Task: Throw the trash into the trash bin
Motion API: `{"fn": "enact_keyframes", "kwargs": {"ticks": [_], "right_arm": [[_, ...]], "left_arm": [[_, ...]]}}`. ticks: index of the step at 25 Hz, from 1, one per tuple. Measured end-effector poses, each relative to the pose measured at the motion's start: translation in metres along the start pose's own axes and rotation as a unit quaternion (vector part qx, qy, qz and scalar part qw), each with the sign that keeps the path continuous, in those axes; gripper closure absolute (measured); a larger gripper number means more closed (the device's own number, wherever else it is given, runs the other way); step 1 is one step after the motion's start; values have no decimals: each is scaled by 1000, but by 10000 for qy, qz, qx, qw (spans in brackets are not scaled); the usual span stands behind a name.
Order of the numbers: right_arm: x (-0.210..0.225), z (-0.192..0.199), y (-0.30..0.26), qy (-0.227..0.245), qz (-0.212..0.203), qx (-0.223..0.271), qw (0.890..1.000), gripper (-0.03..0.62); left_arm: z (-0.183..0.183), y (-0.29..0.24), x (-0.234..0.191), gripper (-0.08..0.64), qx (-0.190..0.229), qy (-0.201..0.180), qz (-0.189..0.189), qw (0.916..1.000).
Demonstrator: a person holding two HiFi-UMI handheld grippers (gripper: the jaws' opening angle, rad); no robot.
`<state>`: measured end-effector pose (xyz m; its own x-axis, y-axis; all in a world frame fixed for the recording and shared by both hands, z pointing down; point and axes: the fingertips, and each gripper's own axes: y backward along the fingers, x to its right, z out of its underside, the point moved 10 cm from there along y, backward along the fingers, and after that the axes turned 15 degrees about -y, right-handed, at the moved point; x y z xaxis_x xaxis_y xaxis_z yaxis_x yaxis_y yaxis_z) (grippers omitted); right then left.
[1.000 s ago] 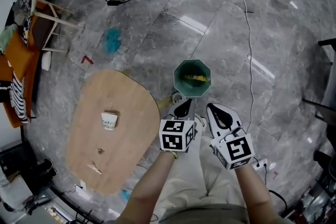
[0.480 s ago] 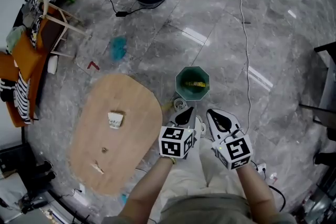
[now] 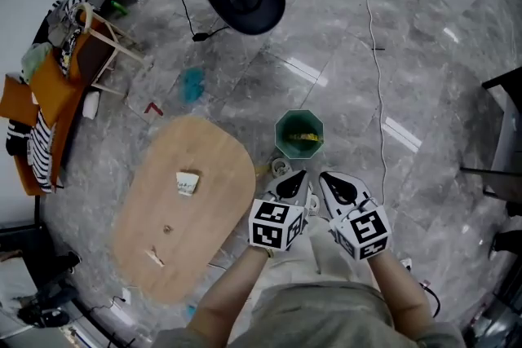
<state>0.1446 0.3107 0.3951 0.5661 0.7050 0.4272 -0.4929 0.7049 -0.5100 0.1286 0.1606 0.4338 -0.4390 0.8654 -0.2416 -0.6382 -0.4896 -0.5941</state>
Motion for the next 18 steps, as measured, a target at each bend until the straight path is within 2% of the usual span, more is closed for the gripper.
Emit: {"fn": "enact_keyframes", "kwargs": {"ticks": [7, 12, 18], "right_arm": [[-20, -9, 21, 35, -279, 25, 9996, 584], [-35, -23, 38, 240, -516, 99, 9983, 584], [-50, -33, 57, 265, -616, 177, 9976, 584]], "left_arm": [[-15, 28, 22, 551, 185, -40, -38, 9998], [-22, 48, 33, 551, 323, -16, -177, 9993], [-31, 72, 41, 551, 470, -38, -317, 9984]]}}
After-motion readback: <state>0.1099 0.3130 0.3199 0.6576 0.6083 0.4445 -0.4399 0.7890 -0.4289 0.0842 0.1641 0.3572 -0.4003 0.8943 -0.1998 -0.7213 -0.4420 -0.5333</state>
